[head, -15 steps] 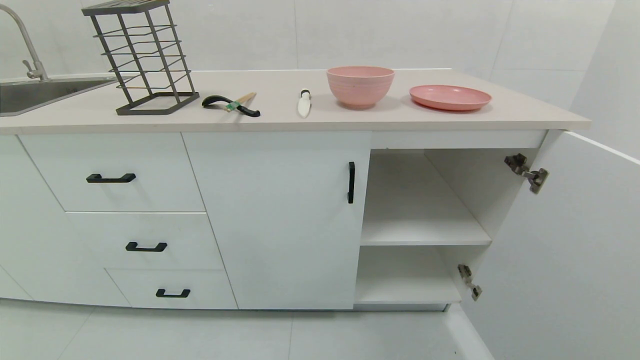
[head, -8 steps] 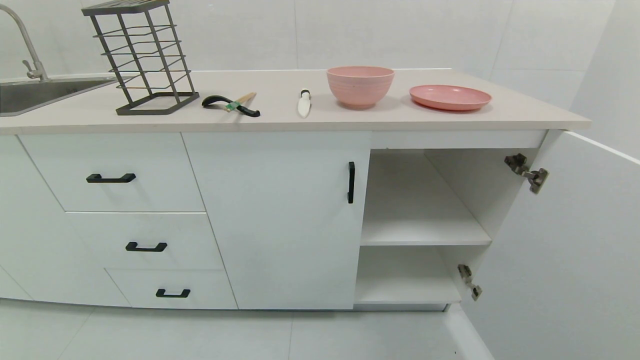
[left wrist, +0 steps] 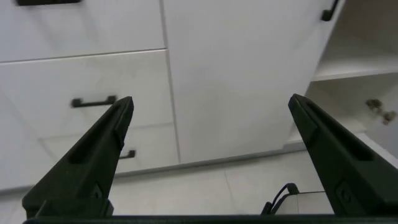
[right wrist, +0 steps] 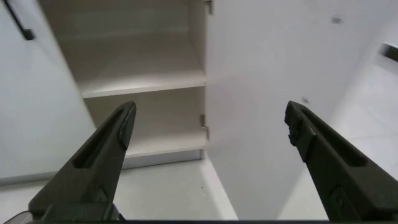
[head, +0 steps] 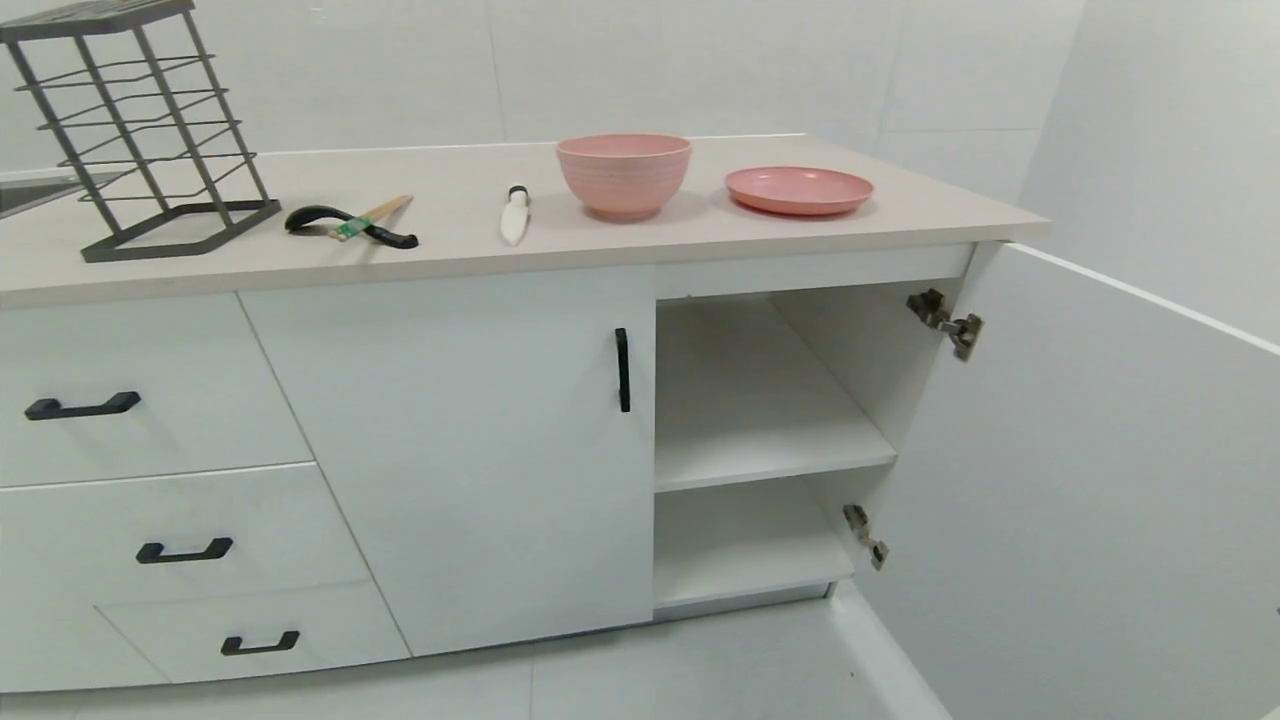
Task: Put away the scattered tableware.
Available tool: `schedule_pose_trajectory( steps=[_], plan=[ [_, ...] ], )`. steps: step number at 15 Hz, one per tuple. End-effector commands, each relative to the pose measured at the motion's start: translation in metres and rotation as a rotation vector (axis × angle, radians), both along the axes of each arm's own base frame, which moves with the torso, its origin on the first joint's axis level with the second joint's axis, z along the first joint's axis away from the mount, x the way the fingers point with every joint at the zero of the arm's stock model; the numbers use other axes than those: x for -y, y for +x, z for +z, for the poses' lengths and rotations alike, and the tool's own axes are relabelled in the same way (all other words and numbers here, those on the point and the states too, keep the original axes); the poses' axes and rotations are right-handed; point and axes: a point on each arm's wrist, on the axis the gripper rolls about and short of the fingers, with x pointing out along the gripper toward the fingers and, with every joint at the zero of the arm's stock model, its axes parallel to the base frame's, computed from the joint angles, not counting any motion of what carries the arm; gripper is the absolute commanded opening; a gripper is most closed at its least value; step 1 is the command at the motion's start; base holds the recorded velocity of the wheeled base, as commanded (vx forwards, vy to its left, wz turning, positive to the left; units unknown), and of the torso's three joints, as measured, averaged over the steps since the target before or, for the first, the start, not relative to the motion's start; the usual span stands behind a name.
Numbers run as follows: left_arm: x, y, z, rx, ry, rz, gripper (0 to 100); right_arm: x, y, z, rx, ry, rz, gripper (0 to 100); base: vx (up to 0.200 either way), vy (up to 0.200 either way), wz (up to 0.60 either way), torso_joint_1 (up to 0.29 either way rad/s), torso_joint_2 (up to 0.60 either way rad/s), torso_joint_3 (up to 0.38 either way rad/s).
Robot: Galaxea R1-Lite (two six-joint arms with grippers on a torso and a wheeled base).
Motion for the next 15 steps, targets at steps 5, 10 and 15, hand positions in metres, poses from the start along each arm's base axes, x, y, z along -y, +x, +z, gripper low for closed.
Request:
schedule_pose_trajectory(
  steps=[5, 10, 15],
  plan=[
    [-0.0001, 0.0002, 0.0001, -0.003, -0.006, 0.005, 100, 0.0000, 0.0002, -0.0001, -0.003, -0.002, 0.001, 100, 0.000, -0.200, 0.00, 0.003, 0.00, 0.001],
    [-0.0001, 0.0003, 0.0001, -0.004, -0.005, 0.008, 100, 0.0000, 0.0002, -0.0001, -0.003, 0.000, 0.001, 100, 0.000, -0.040, 0.00, 0.000, 0.00, 0.000],
    [-0.0002, 0.0002, 0.0001, -0.003, -0.005, 0.008, 100, 0.0000, 0.0001, 0.0003, -0.001, 0.000, 0.001, 100, 0.200, 0.000, 0.00, 0.003, 0.00, 0.002]
  ],
)
